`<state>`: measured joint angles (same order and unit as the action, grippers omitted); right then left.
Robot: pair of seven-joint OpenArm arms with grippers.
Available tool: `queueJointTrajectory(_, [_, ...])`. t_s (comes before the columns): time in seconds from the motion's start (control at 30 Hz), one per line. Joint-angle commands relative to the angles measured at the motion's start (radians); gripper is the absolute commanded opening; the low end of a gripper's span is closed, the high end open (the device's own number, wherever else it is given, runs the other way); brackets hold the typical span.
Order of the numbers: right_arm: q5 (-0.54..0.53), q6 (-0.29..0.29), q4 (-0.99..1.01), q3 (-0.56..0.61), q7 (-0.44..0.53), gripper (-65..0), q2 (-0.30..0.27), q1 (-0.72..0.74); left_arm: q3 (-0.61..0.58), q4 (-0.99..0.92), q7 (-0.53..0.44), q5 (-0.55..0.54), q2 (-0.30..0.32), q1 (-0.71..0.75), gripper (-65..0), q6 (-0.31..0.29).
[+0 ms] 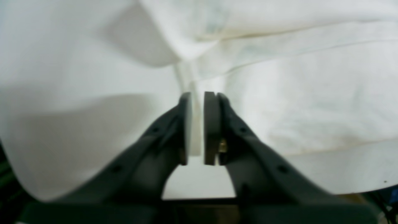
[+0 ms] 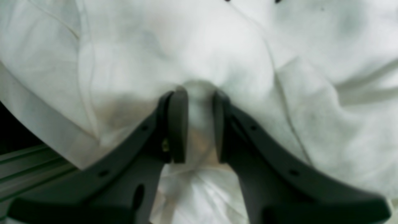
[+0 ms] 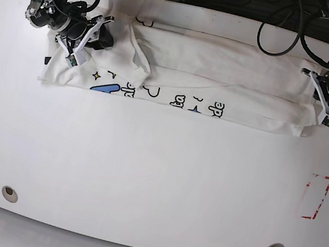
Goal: Layout the t-shirt on the table in an organized manner, then fold the t-shirt properly
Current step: 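Slide the left gripper along the shirt edge and pinch the fold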
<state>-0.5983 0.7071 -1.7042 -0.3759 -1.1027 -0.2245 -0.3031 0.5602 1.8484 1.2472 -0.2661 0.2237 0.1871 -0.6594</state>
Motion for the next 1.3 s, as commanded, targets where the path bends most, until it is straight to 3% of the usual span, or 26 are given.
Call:
queueJointTrajectory(0.0, [0.036,-0.009,-0.003,-0.004,-0.026,-50.6,-0.009,-0.003,0.028,0.015,-0.005,-0.006,0.016,-0.01,-48.7,0.0])
queueJointTrajectory(0.23, [0.036,-0.009,-0.003,-0.002,-0.026,-50.6,0.001,-0.003,0.073,0.02,-0.002,-0.008,0.013,-0.051,-32.5,0.0])
queueJointTrajectory(0.37, [0.036,-0.009,-0.003,-0.004,-0.026,-50.6,0.009,-0.003,0.099,0.015,-0.002,-0.008,0.012,-0.09,-27.6,0.0])
queueJointTrajectory(0.77, [0.036,-0.009,-0.006,-0.002,-0.026,-50.6,0.017,-0.003,0.091,-0.077,-0.001,0.001,-0.008,-0.203,-27.4,0.007])
queueJointTrajectory(1.27, [0.036,-0.009,-0.004,-0.004,-0.026,-50.6,0.015,-0.006,0.087,-0.25,-0.045,0.0,-0.011,-0.239,-27.5,0.007])
